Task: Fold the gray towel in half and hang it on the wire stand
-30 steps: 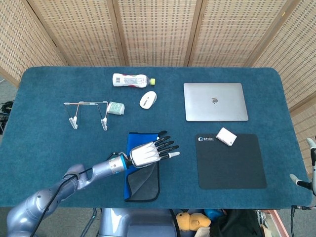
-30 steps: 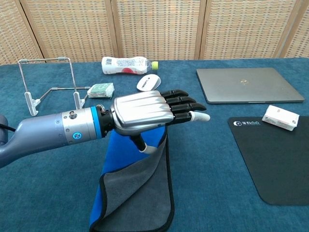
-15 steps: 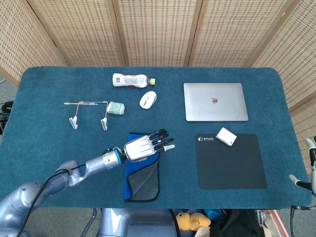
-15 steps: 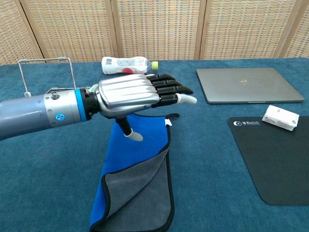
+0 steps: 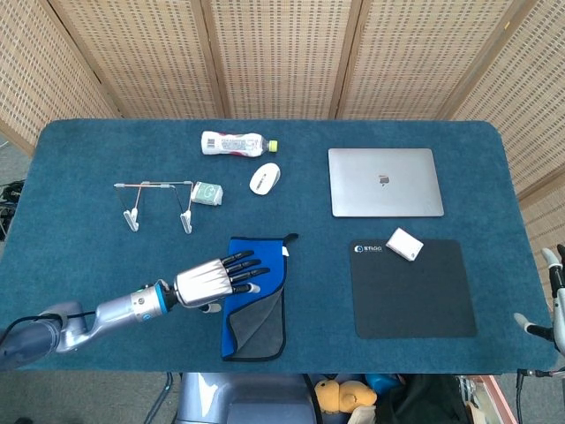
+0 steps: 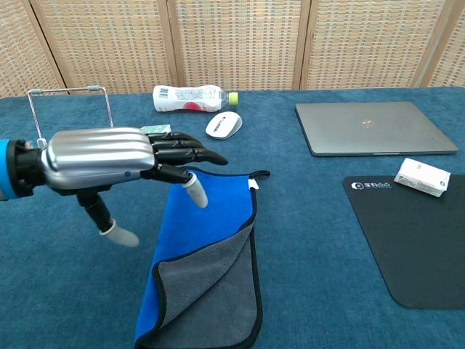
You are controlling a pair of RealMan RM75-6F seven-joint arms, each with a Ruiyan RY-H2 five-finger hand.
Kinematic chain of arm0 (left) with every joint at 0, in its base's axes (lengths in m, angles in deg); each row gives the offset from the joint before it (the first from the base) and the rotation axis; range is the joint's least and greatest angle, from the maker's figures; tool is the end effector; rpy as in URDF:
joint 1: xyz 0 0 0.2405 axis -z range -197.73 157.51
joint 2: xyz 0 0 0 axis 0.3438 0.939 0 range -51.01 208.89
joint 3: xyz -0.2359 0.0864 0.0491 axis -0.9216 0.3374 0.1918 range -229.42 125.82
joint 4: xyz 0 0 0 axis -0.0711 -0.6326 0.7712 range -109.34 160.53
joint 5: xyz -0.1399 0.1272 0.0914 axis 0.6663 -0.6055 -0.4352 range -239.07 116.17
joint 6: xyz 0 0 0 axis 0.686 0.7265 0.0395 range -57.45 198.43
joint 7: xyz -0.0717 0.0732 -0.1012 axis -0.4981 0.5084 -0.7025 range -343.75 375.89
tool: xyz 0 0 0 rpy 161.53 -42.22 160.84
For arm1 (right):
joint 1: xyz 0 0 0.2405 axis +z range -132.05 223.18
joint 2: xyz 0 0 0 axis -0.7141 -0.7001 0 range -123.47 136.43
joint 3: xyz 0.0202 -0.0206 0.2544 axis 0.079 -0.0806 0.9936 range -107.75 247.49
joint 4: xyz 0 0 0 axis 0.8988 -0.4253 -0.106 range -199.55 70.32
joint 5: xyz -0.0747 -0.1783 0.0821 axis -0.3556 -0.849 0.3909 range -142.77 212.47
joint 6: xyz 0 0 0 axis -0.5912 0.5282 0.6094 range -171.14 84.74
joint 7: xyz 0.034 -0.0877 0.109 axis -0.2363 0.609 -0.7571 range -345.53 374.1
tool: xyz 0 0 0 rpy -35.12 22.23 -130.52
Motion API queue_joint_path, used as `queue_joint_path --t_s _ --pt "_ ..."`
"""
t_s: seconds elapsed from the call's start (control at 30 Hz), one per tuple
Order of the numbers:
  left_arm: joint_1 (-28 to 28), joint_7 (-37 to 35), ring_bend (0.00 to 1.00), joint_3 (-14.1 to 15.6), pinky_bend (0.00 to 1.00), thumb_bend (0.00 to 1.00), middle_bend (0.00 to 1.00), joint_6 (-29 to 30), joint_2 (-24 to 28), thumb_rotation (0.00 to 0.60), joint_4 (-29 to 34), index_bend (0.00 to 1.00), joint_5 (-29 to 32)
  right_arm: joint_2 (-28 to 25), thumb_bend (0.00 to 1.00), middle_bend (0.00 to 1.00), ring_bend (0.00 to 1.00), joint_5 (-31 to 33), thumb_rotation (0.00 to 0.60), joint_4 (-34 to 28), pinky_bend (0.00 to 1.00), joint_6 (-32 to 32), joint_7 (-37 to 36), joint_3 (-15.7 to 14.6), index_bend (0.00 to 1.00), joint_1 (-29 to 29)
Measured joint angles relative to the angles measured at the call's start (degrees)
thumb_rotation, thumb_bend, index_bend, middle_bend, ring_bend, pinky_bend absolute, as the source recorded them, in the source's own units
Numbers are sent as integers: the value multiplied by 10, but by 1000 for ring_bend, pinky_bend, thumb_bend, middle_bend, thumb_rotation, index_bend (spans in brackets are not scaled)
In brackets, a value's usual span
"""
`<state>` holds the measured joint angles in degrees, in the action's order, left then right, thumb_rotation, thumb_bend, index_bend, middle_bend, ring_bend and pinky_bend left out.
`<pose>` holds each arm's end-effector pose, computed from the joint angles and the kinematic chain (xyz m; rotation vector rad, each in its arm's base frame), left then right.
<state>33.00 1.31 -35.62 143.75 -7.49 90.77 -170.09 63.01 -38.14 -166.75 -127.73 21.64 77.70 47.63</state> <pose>-0.1575 0.3045 -0.0124 -2.5778 -0.3682 -1.1547 -0.3164 -0.1783 0.2059 1.1754 -0.9120 0.7471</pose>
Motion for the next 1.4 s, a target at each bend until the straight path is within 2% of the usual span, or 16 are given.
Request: queue_joint_path --t_s 0.27,0.57,0.97,1.1,1.27,1.4 --pt "-16 1 0 13 0 99 0 -25 11 600 34 358 -9 -1 0 0 0 -1 600 -1 0 -1 -1 -1 0 -1" --pt "-22 7 0 4 0 125 0 -38 -23 600 0 402 -18 -2 0 0 0 -1 600 0 0 4 -4 -2 0 0" --pt "-24 8 0 -11 0 249 0 -58 -54 600 -32 412 -19 -2 0 0 0 3 600 1 0 7 -6 -1 0 2" --pt "-22 4 0 -15 0 324 0 -61 -60 600 -34 416 -19 -2 0 0 0 5 600 2 0 8 -6 0 0 2" --pt "-22 4 0 -16 0 326 0 -62 -64 600 -35 425 -21 -3 0 0 0 5 600 1 0 8 -6 0 0 3" --pt "-22 6 0 -17 0 337 0 -65 -68 600 -37 472 -20 -3 0 0 0 5 600 2 0 9 -7 0 0 2"
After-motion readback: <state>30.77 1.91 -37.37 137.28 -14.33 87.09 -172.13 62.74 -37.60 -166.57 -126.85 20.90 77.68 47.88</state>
